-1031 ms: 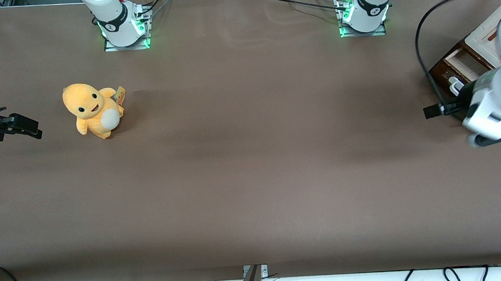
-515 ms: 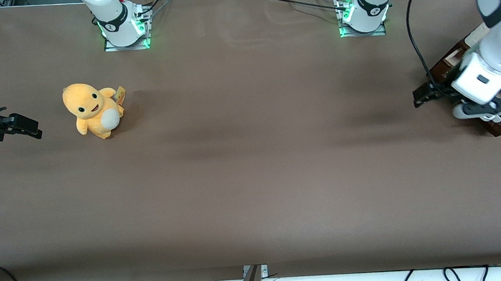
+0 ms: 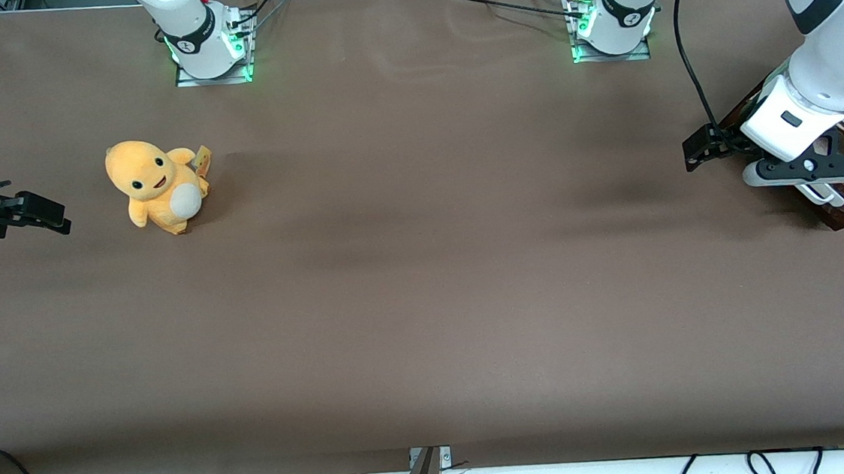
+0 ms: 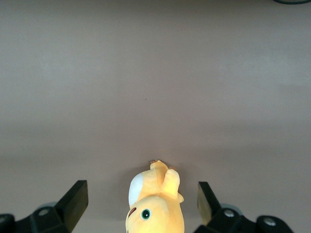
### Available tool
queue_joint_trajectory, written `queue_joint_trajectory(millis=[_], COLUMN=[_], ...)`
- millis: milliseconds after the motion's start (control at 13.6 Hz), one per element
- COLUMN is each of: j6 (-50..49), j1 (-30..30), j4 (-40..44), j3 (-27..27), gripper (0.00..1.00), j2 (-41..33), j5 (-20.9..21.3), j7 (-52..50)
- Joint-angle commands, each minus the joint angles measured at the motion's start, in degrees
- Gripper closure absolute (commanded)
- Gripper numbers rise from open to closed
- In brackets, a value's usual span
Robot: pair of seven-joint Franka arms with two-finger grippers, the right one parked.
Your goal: Open lower drawer with left arm only
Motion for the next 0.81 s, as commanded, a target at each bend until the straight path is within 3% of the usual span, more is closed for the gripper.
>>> queue_joint_trajectory(millis=[0,736], j6=[1.21,1.03], j1=[-1.03,-0.68], j4=[-2.66,-3.54], j3=[1.89,2.60], gripper=[0.00,0.00], j2=[-2.79,-3.15], j5=[1.22,1.13], j7=[0.98,1.41])
